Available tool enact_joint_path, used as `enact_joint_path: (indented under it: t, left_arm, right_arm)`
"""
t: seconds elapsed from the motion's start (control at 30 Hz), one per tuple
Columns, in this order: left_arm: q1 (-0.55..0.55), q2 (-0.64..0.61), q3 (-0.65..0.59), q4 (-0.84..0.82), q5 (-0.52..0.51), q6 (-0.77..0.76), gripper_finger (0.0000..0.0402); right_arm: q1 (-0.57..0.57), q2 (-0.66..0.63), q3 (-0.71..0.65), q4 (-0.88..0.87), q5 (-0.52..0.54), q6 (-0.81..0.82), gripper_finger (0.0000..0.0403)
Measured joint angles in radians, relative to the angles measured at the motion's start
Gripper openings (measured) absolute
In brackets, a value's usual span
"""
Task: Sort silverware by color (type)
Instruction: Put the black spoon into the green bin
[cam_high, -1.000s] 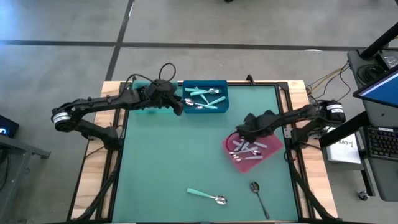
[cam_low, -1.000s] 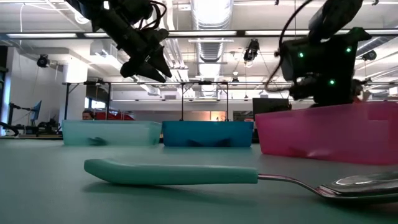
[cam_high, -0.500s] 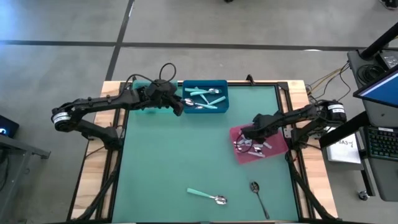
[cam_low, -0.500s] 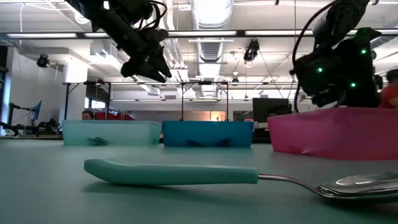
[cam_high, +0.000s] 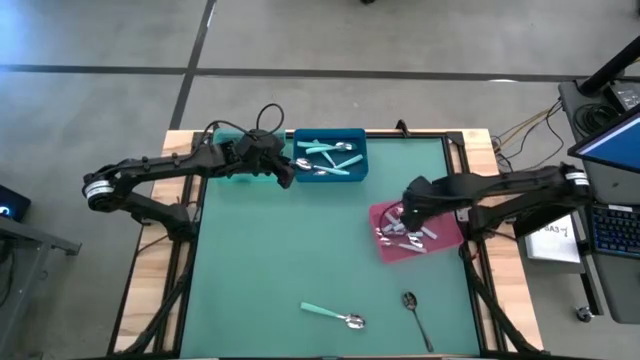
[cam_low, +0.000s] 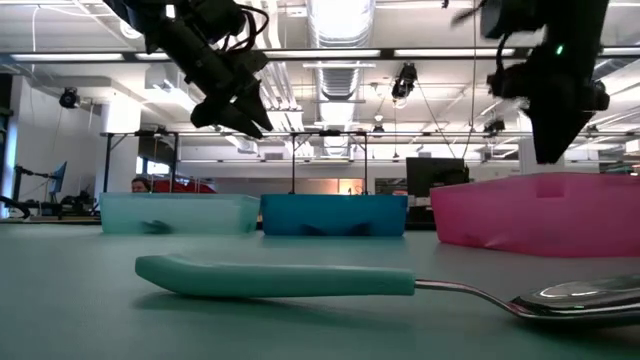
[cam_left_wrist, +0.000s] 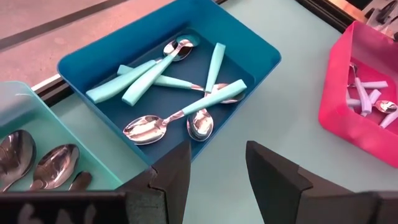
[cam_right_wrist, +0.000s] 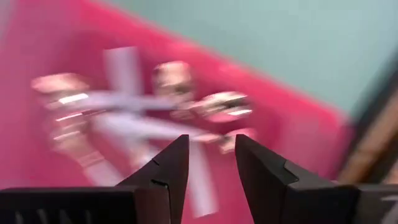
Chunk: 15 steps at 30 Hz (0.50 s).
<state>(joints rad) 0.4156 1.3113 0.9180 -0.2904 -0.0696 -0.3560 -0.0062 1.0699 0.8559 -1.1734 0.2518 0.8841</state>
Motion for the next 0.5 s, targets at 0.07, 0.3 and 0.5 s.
enact_joint_path:
  t: [0.07,0.3,0.5]
  left_arm:
    - [0.0,0.0,0.0,-0.001,0.0,0.0,0.0139]
    - [0.0,0.009,0.0,0.0,0.0,0.0,0.0139]
    - [0.0,0.031,0.0,-0.002,0.0,0.004,0.0139]
  right_arm:
    - [0.053,-0.042,0.001,0.056,-0.074,0.033,0.0123]
    - [0.373,-0.085,0.001,0.319,-0.11,0.228,0.0123]
    - [0.634,0.041,0.002,0.487,-0.037,0.413,0.0123]
